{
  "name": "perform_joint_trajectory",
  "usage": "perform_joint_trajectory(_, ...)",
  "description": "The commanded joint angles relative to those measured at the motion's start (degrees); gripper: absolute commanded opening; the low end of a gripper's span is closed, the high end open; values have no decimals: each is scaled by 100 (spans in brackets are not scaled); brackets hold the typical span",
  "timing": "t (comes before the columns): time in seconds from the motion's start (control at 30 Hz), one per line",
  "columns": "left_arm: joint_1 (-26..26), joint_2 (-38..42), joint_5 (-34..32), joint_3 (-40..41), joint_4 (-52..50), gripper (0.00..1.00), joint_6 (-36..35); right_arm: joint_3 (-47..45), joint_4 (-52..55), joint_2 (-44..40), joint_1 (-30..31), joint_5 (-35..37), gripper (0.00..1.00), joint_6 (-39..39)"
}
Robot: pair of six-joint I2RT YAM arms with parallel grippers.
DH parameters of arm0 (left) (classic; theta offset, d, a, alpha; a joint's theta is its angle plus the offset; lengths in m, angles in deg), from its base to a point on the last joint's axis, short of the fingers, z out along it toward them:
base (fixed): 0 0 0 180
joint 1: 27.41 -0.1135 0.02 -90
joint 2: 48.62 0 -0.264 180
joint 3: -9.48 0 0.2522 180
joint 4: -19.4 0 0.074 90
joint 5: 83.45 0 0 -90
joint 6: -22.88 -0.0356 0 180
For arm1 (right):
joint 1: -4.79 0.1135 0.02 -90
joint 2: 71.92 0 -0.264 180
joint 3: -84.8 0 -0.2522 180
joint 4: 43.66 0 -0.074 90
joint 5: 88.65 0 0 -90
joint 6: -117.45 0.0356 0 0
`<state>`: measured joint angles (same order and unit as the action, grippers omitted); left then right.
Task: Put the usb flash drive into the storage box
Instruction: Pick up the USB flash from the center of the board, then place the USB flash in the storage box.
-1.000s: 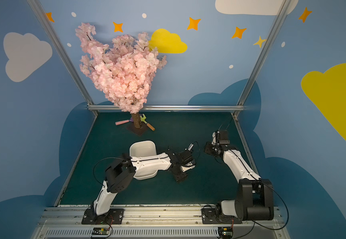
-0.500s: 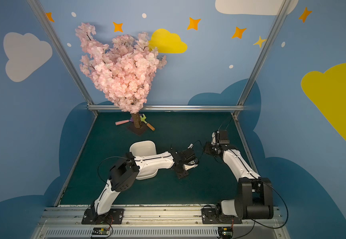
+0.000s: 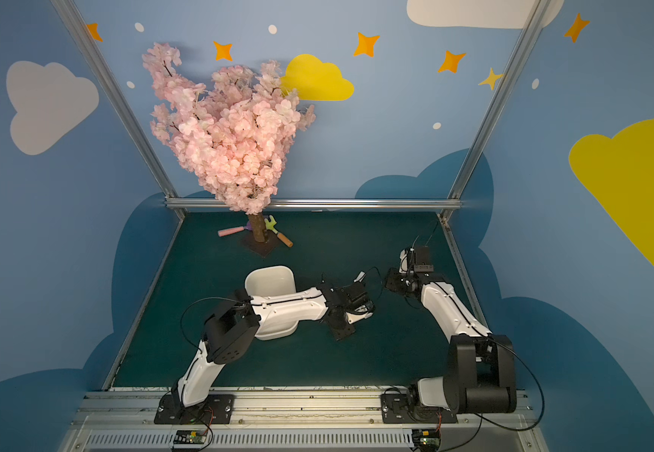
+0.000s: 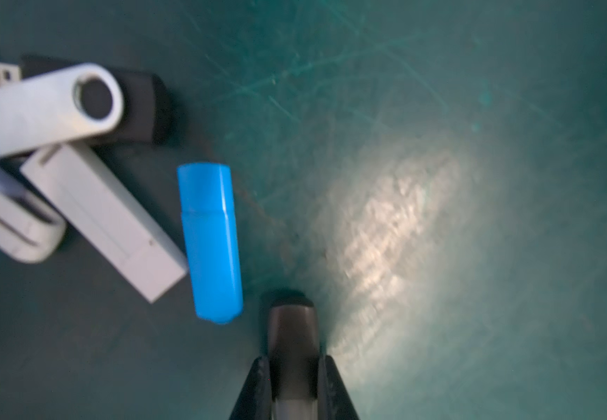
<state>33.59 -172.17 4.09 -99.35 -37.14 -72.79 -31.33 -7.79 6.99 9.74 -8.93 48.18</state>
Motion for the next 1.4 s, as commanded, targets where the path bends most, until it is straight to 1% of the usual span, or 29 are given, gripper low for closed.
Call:
perform_joint_trajectory(0.0, 27, 656, 121, -25, -169, 9, 81, -27, -75, 52, -29, -53, 47, 30)
perform_joint_trajectory(0.1, 27, 1071, 53, 29, -191, 6, 118, -27, -71, 61, -23, -44, 47, 27)
perform_joint_trajectory(0.17, 11, 1443, -221, 130, -239, 6, 231, -27, -72, 77, -27, -59, 47, 34)
perform_joint_trajectory(0.23, -119, 1831, -444, 296, -347, 4, 393, -19, -68, 92, -18, -71, 47, 30)
perform_joint_trajectory(0.3, -466, 2315, -348, 718, -279, 5, 669, -10, -79, 106, -16, -106, 47, 40)
perform_joint_trajectory(0.43, -1515, 3401, -53, 1825, 7, 7, 1503, -1, -119, 165, 40, -158, 47, 61)
perform_joint_trajectory(0.5, -2051, 3842, 60, 2317, 155, 11, 1866, 0, -142, 217, 86, -120, 47, 37)
perform_joint_trajectory(0.53, -2197, 4007, -102, 2550, 256, 11, 2008, 0, -144, 254, 113, -95, 47, 62)
perform_joint_trajectory(0.57, -2269, 4107, -429, 2716, 347, 13, 2081, 8, -154, 295, 128, -116, 47, 46)
perform_joint_trajectory(0.6, -2326, 4111, -691, 2741, 310, 16, 2189, 20, -148, 336, 139, -114, 47, 50)
perform_joint_trajectory(0.63, -2457, 4032, -772, 2740, 257, 16, 2309, 49, -130, 380, 163, -131, 47, 54)
perform_joint_trajectory(0.67, -2671, 3902, -698, 2713, 227, 16, 2422, 75, -111, 418, 188, -133, 47, 37)
perform_joint_trajectory(0.73, -2937, 3592, -530, 2637, 252, 14, 2549, 98, -93, 459, 233, -107, 47, 22)
perform_joint_trajectory(0.83, -3180, 2977, -312, 2299, 242, 12, 2607, 78, -103, 497, 277, -87, 47, 17)
perform_joint_trajectory(0.97, -3223, 2122, -173, 1730, 222, 11, 2677, 113, -84, 532, 313, -73, 47, 1)
perform_joint_trajectory(1.13, -3209, 1394, -130, 1322, 202, 11, 2778, 122, -71, 546, 334, -64, 47, 1)
perform_joint_trajectory(1.3, -3216, 1219, -202, 1405, 211, 11, 2891, 139, -64, 569, 368, -48, 47, -5)
perform_joint_trajectory(1.33, -3216, 1225, -209, 1444, 218, 12, 2902, 144, -64, 577, 375, -53, 47, -8)
perform_joint_trajectory(1.37, -3217, 1235, -227, 1485, 233, 15, 2914, 156, -58, 594, 379, -48, 47, -8)
